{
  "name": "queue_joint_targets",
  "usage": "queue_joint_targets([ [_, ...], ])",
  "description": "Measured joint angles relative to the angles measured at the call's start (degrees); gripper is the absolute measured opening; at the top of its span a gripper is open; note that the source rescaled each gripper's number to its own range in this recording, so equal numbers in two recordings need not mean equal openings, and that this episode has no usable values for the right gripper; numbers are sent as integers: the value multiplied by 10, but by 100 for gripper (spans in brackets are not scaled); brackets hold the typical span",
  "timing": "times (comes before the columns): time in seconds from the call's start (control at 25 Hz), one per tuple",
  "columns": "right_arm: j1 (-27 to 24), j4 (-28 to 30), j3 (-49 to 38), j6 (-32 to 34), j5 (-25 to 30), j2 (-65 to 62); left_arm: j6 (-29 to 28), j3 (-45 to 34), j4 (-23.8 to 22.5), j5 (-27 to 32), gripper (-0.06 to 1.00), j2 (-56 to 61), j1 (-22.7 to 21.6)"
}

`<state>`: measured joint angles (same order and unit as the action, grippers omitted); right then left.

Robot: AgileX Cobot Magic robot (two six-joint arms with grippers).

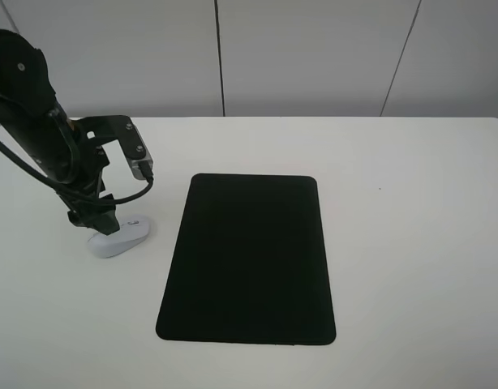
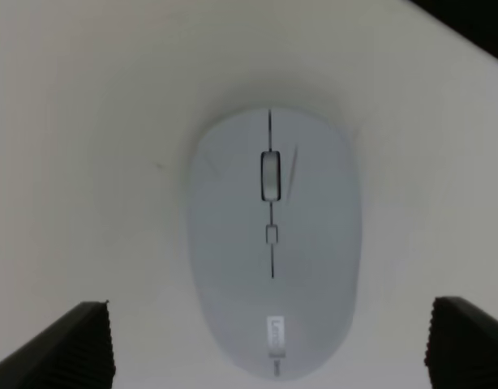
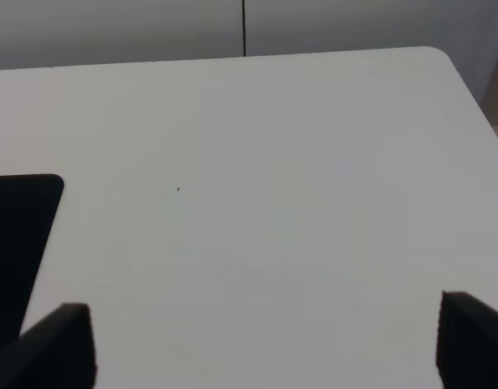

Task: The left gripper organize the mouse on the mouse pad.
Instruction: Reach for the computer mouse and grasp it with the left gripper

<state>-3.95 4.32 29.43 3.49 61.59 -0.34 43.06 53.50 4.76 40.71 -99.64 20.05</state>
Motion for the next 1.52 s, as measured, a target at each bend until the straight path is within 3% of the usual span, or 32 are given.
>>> queue_joint_targets([
  [0.76,0,0,0,0,0,0,19,-4,16,-59,100,-104,0],
  [1.52,0,0,0,0,0,0,22,-1,21,-100,100,-131,0],
])
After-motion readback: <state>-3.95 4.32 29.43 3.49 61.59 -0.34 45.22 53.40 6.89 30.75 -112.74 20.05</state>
